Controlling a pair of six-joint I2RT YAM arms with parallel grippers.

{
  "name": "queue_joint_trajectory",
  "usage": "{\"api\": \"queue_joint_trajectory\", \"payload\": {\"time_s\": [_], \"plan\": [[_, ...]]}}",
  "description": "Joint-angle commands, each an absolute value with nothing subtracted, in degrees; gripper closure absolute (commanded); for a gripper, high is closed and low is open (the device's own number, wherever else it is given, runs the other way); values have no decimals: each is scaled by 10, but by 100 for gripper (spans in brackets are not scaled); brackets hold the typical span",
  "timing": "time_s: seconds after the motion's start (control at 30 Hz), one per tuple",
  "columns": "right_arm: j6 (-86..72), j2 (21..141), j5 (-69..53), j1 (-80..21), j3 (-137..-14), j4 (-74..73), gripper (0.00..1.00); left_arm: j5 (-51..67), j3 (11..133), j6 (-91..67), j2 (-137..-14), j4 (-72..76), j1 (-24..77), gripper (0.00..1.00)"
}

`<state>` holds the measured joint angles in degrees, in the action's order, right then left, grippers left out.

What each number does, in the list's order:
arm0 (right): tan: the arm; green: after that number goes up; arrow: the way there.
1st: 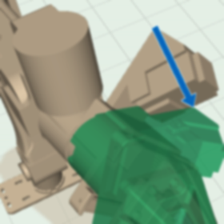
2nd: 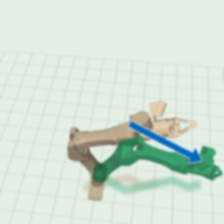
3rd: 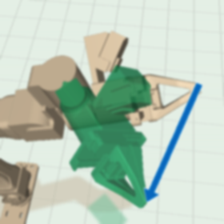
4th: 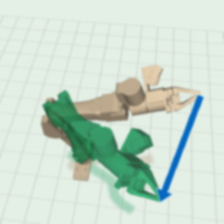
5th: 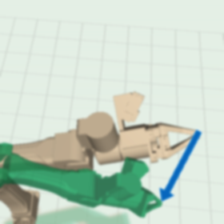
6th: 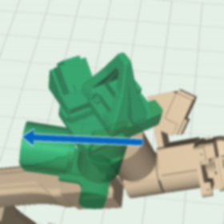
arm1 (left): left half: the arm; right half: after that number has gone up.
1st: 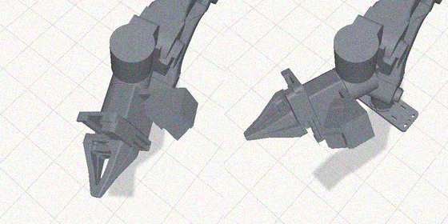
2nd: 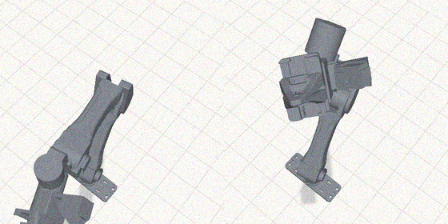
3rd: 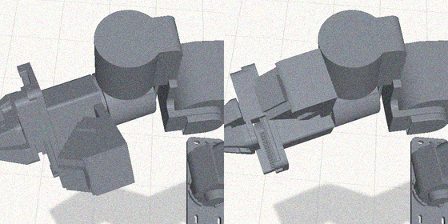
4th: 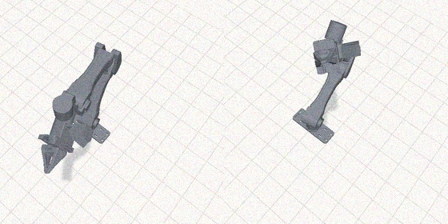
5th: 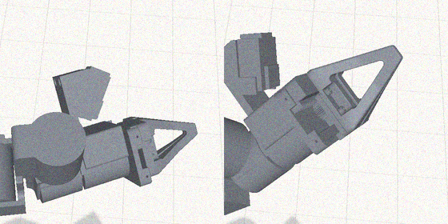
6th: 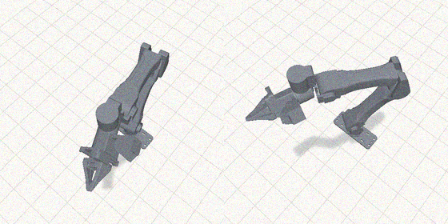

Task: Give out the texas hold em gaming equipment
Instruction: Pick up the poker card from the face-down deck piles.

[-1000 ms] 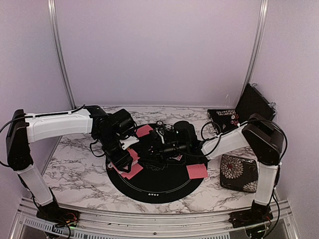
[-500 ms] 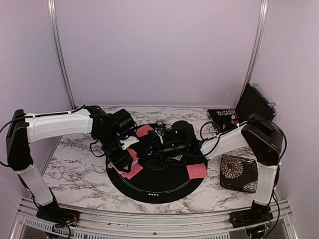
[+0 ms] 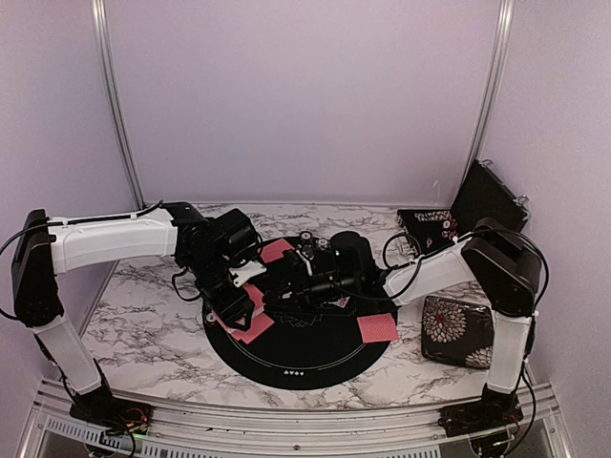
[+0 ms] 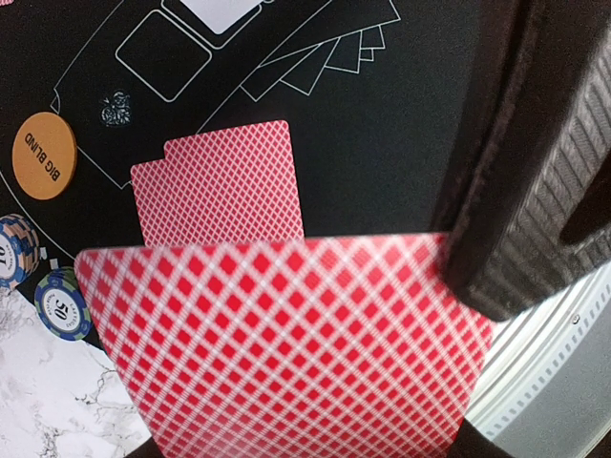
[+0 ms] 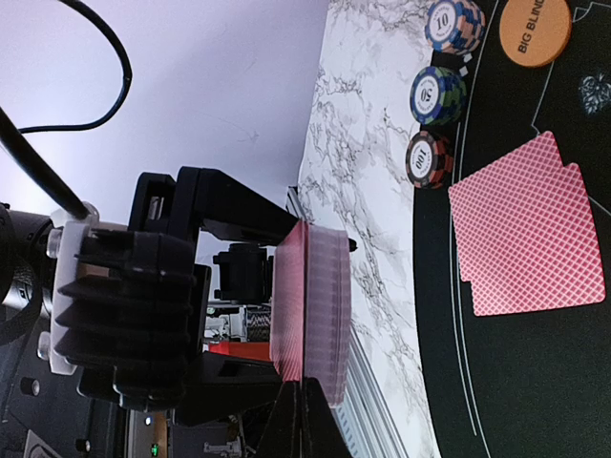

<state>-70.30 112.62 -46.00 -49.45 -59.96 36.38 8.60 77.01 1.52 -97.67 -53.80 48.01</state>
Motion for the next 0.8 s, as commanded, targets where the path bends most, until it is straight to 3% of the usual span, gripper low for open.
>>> {"api": "queue_joint_trajectory", "payload": {"time_s": [0.0, 0.77], "plan": [[-702, 1132, -461, -494, -616, 371, 100, 93, 769, 16, -957, -532, 479, 45], [-704, 1112, -468, -463, -595, 378, 100, 92, 768, 16, -954, -531, 479, 45]]}}
